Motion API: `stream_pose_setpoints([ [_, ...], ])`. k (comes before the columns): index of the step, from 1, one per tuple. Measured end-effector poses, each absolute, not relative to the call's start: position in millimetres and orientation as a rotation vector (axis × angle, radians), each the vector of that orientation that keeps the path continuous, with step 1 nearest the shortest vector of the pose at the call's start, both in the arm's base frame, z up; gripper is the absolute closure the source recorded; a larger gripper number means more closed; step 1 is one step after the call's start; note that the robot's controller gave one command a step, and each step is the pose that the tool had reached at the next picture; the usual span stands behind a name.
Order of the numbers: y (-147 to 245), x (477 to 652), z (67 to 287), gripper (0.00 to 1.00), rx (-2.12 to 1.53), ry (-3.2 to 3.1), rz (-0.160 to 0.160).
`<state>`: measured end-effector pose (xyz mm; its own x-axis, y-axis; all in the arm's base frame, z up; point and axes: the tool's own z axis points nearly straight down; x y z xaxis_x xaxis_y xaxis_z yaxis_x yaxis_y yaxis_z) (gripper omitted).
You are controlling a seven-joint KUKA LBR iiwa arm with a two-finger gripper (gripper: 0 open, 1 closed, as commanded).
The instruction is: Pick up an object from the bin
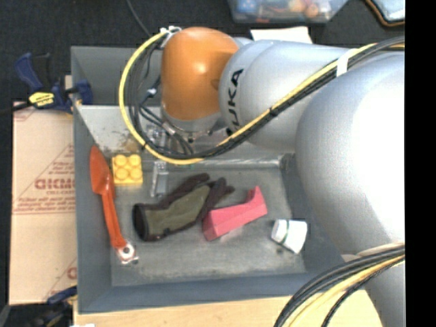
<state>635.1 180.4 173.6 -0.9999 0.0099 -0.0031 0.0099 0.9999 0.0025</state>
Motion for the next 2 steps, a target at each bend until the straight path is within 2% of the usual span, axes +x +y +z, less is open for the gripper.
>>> stream_pose_setpoints([
  [1, 180.4, 635.1, 173.5, 0.0, 0.016, 3.138, 0.004],
  [2, 169.0, 619.2, 100.9, 0.0, -0.297, 3.128, 0.001],
])
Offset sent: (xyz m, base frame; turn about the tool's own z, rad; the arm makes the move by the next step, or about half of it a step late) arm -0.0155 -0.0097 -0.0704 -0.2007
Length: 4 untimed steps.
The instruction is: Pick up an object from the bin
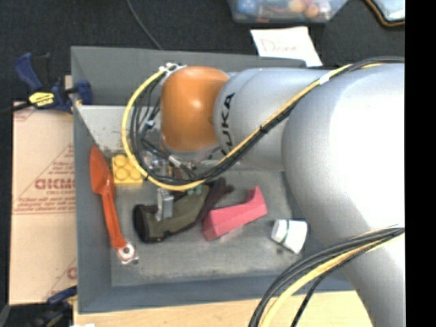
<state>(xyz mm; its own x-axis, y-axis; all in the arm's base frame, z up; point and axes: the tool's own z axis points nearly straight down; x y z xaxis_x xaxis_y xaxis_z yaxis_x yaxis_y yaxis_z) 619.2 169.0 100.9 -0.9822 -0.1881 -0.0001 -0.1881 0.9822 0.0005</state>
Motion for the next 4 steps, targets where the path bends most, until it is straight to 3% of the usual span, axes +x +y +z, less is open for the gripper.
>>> stream_pose_setpoints([
  [1, 176.5, 639.2, 102.3, 0.0, -0.33, 3.117, 0.003],
  [2, 173.9, 656.6, 77.9, 0.0, -0.743, 3.027, 0.0],
  [3, 147.0, 628.0, 76.3, 0.0, -0.654, 3.046, 0.009],
  [4, 126.2, 628.2, 75.9, 0.0, -0.735, 3.023, 0.005],
])
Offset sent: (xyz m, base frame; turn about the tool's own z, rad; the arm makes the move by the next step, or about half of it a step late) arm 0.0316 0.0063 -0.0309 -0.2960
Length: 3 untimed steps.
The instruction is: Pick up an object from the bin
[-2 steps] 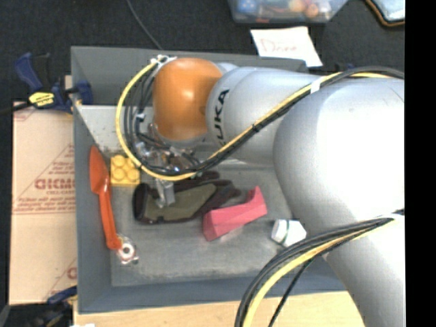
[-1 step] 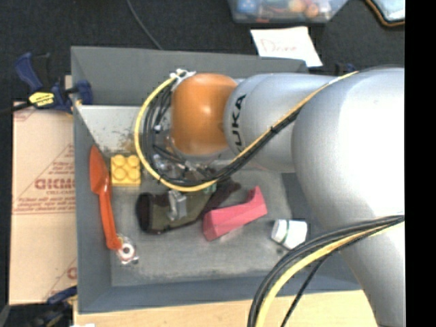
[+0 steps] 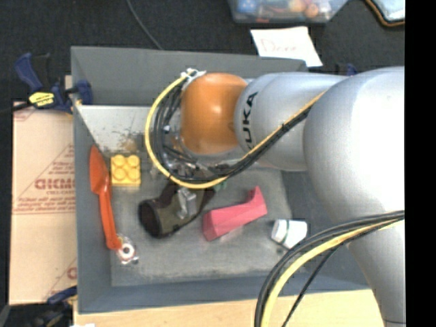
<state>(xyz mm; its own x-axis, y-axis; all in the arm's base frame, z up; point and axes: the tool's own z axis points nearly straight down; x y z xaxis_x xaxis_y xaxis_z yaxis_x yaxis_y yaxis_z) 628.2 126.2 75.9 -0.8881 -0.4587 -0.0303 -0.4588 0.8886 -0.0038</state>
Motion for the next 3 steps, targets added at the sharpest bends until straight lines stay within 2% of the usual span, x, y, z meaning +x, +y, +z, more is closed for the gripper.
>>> stream_pose_setpoints([
  [1, 145.1, 640.7, 71.7, 0.0, -0.202, 3.113, 0.011],
  [2, 128.1, 655.6, 72.2, 1.0, -0.71, 3.018, 0.008],
  [3, 128.0, 655.6, 72.3, 1.0, -0.708, 3.018, 0.008],
])
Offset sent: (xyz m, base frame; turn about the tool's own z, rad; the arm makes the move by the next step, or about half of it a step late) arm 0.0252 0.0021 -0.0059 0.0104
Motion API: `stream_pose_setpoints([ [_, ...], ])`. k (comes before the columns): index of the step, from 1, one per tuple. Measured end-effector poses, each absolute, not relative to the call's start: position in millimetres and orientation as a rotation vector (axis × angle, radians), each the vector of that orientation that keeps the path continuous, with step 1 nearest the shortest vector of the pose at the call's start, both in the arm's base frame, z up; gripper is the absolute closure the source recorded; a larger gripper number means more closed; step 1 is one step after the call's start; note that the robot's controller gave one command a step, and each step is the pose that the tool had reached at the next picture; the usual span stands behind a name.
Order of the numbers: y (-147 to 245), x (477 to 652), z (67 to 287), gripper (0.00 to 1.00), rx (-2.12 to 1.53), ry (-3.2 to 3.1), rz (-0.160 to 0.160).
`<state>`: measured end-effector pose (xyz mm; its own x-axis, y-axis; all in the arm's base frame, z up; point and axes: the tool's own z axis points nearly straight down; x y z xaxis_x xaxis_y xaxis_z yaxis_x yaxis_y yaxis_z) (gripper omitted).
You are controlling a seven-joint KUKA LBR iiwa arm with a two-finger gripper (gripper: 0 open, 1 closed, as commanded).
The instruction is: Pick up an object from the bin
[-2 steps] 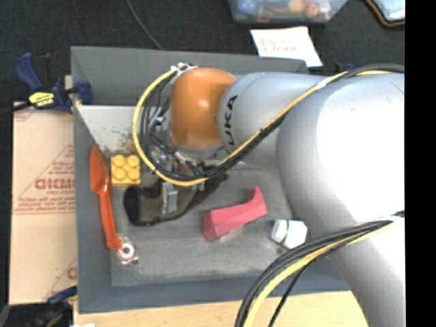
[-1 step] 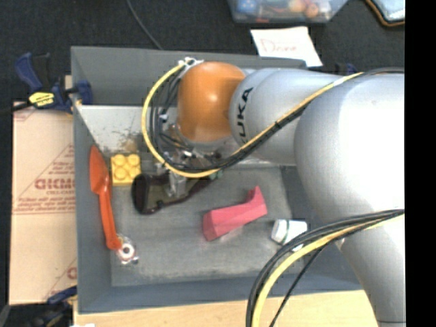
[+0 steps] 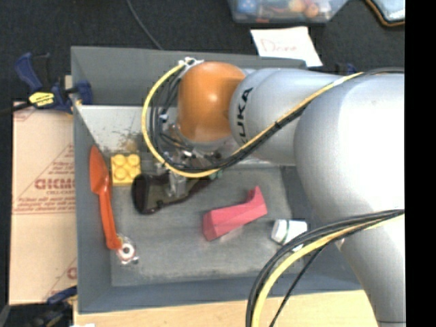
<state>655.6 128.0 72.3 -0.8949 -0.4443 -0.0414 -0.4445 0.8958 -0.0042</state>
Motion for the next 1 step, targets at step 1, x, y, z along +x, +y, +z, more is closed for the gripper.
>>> stream_pose_setpoints([
  [1, 120.6, 651.9, 72.7, 1.0, -0.701, 3.013, 0.012],
])
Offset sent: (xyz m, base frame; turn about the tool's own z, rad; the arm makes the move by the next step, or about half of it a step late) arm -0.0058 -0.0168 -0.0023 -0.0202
